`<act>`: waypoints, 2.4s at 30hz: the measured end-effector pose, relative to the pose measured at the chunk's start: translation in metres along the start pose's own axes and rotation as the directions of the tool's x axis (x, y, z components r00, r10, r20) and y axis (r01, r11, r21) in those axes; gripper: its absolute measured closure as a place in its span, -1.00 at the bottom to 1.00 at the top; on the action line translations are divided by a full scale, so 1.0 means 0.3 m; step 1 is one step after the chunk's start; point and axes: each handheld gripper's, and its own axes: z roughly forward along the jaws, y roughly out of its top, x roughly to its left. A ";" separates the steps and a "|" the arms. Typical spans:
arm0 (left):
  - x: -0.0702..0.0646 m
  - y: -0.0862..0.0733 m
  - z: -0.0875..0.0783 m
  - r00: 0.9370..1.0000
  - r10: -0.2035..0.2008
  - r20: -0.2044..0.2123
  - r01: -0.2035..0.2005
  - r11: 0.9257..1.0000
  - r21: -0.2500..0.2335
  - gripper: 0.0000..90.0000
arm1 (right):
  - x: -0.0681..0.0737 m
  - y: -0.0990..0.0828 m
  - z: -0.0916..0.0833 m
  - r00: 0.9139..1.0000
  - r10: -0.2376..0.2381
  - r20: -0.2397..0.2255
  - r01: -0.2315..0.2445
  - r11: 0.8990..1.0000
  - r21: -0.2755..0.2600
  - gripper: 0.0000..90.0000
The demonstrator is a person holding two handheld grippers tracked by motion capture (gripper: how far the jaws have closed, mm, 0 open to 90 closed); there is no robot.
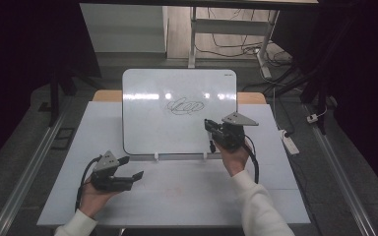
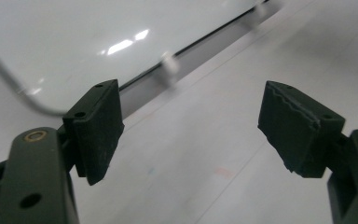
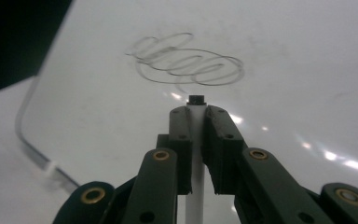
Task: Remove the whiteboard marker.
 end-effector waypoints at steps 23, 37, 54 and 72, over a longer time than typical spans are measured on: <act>-0.181 0.339 0.276 0.986 0.100 0.134 -0.093 0.994 -0.057 -0.20 | 0.213 -0.050 -0.024 0.991 0.024 -0.131 -0.041 0.991 -0.127 0.80; -0.159 0.337 0.292 0.977 0.090 0.193 -0.071 0.992 -0.104 0.71 | 0.247 -0.052 -0.022 0.991 0.002 -0.134 -0.021 0.989 -0.146 0.80; -0.103 0.334 0.236 0.909 0.154 0.388 -0.150 0.988 -0.041 0.81 | 0.044 -0.050 -0.119 0.912 -0.070 -0.404 0.073 0.997 -0.009 0.05; -0.143 0.388 0.274 0.794 0.187 0.578 -0.227 0.974 -0.003 0.80 | 0.088 -0.141 -0.049 0.732 -0.093 -0.674 0.263 0.952 0.154 0.19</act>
